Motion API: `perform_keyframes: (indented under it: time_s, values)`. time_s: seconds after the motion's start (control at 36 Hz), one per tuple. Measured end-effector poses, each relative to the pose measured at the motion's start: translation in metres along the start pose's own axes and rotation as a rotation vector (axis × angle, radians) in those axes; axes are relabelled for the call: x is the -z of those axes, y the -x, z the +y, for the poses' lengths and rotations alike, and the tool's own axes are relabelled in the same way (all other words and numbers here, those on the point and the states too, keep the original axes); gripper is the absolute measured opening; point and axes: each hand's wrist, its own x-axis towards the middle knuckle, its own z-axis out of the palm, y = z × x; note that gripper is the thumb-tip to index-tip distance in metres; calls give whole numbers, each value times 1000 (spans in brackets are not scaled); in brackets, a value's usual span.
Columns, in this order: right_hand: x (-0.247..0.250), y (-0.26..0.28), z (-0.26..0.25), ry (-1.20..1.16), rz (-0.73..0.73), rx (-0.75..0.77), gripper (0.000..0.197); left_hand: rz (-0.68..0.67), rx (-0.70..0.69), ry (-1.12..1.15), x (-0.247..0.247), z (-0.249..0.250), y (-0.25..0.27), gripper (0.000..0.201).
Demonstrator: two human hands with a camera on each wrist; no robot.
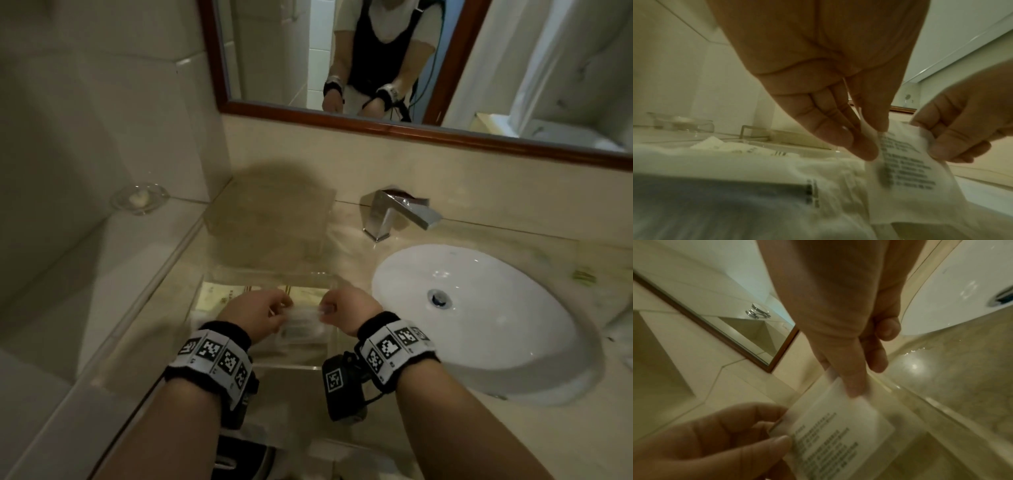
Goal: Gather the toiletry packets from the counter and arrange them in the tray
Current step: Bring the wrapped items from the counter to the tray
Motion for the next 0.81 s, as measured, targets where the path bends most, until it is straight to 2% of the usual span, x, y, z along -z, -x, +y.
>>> perform_keyframes:
  time_s: [0.11, 0.28, 0.42, 0.81]
  values:
    - [-5, -1, -3, 90, -7, -62, 26, -25, -16, -99, -6, 0, -7, 27]
    - [-10, -1, -4, 99, 3, -115, 28, -25, -25, -240, -7, -1, -19, 24]
    - [-19, 0, 1, 44, 52, -149, 19, -15, -43, -237, -6, -3, -25, 35]
    - [-27, 1, 8, -140, 151, -156, 39, -4, -54, -156, -3, 2, -25, 28]
